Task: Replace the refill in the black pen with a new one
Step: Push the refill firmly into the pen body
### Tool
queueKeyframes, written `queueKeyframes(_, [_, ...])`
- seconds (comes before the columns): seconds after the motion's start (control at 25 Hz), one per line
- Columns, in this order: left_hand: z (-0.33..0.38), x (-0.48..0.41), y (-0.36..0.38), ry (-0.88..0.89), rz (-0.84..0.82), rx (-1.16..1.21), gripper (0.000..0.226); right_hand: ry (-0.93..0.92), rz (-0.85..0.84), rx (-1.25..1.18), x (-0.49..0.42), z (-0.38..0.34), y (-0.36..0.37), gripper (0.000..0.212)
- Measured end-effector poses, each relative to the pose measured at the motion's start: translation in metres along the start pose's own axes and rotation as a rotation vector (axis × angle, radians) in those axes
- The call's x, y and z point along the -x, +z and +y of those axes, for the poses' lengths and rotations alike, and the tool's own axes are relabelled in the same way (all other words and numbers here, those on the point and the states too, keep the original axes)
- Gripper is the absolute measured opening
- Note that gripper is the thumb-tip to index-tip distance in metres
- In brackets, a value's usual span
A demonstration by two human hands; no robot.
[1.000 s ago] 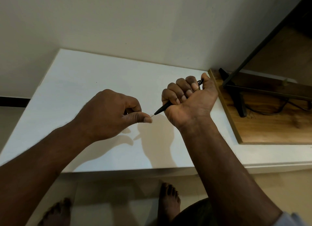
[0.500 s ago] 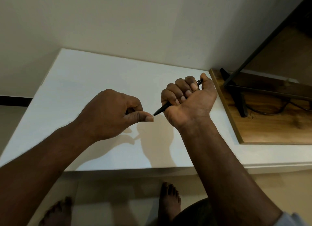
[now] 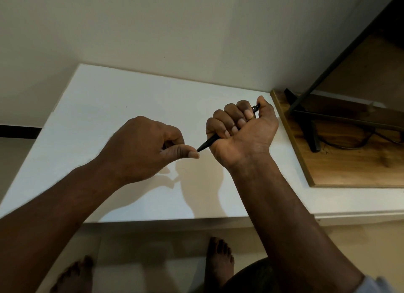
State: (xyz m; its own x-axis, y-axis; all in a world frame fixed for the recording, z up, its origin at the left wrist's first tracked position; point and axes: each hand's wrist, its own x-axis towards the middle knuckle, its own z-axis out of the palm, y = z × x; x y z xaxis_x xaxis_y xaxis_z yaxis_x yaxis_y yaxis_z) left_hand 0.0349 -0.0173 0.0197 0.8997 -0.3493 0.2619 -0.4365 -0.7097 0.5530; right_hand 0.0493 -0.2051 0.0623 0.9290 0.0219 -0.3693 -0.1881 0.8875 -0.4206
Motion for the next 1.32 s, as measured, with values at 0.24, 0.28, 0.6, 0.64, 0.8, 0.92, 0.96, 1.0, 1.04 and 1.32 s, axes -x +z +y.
queueKeyframes(0.24, [-0.0002,0.0018,0.0009,0.079,0.108,-0.114,0.066,0.031,-0.015,-0.026,0.0002,0.0006,-0.0005,0.056])
queueKeyframes(0.28, [0.0,0.0021,0.0016,0.098,0.129,-0.135,0.067,0.033,-0.018,-0.03,0.0005,0.0006,-0.0005,0.059])
queueKeyframes(0.6, [0.0028,0.0077,0.0056,0.197,0.231,-0.19,0.064,0.039,-0.016,-0.009,0.0011,-0.0009,0.0005,0.07])
queueKeyframes(0.64, [0.0033,0.0084,0.006,0.2,0.24,-0.189,0.064,0.039,-0.017,-0.009,0.001,-0.0007,0.0004,0.07])
queueKeyframes(0.8, [0.0046,0.01,0.0079,0.212,0.27,-0.198,0.063,0.034,-0.007,-0.014,0.0007,-0.0001,0.0004,0.07])
queueKeyframes(0.92, [0.0044,0.0096,0.0076,0.2,0.245,-0.192,0.067,0.032,0.006,-0.016,0.0008,-0.0002,-0.0004,0.069])
queueKeyframes(0.96, [0.0045,0.0091,0.0071,0.19,0.231,-0.189,0.068,0.032,0.01,-0.019,0.0007,-0.0004,-0.0007,0.069])
queueKeyframes(1.0, [0.005,0.0083,0.0065,0.172,0.212,-0.18,0.068,0.031,0.013,-0.02,0.0006,-0.001,-0.0008,0.069])
queueKeyframes(1.04, [0.0057,0.0069,0.0056,0.144,0.183,-0.162,0.067,0.029,0.018,-0.02,0.0004,-0.0017,-0.0011,0.07])
queueKeyframes(1.32, [0.0036,0.003,0.0029,0.058,0.024,-0.049,0.065,0.022,0.026,-0.027,-0.0011,-0.0053,-0.0018,0.07])
